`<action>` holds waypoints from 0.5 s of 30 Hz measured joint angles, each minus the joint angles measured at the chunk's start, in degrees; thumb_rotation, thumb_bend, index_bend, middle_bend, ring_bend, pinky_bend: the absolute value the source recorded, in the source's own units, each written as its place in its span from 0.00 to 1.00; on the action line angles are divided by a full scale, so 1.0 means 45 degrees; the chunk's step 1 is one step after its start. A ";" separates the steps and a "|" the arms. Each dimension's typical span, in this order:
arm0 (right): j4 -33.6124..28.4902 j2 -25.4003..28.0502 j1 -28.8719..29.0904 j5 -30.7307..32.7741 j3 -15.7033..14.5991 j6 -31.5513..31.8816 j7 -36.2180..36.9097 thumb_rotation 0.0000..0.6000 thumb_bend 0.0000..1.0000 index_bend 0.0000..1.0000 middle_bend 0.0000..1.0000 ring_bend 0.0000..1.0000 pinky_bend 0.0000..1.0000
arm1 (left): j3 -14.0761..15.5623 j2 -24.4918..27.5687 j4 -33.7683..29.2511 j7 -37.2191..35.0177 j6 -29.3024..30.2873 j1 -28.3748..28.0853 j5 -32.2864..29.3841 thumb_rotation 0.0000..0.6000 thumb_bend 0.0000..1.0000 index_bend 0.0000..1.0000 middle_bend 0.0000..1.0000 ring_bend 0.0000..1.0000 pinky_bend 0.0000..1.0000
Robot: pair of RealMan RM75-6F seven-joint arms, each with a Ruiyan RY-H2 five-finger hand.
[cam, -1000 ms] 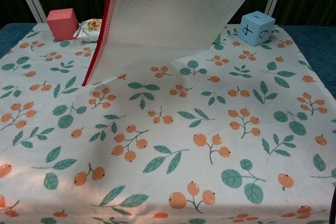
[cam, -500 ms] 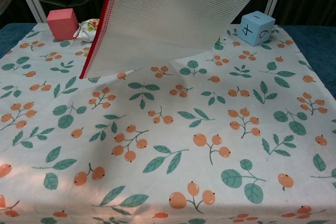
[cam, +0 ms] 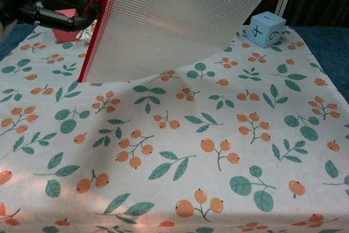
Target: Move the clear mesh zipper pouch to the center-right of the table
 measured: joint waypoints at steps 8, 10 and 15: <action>-0.0139 0.0676 -0.0767 -0.0685 0.0226 0.0335 0.1007 1.00 0.68 0.87 0.46 0.18 0.09 | 0.0356 -0.0018 0.0858 -0.0590 0.0026 0.0452 -0.0267 1.00 0.36 0.70 0.27 0.18 0.24; -0.0130 0.0784 -0.0923 -0.0789 0.0295 0.0427 0.1269 1.00 0.69 0.87 0.46 0.18 0.09 | 0.0425 -0.0024 0.1050 -0.0698 0.0014 0.0540 -0.0323 1.00 0.36 0.70 0.27 0.18 0.24; -0.0205 0.1107 -0.1300 -0.1142 0.0447 0.0489 0.2016 1.00 0.69 0.88 0.46 0.19 0.09 | 0.0490 -0.0074 0.1589 -0.0852 -0.0122 0.0685 -0.0563 1.00 0.36 0.70 0.27 0.18 0.24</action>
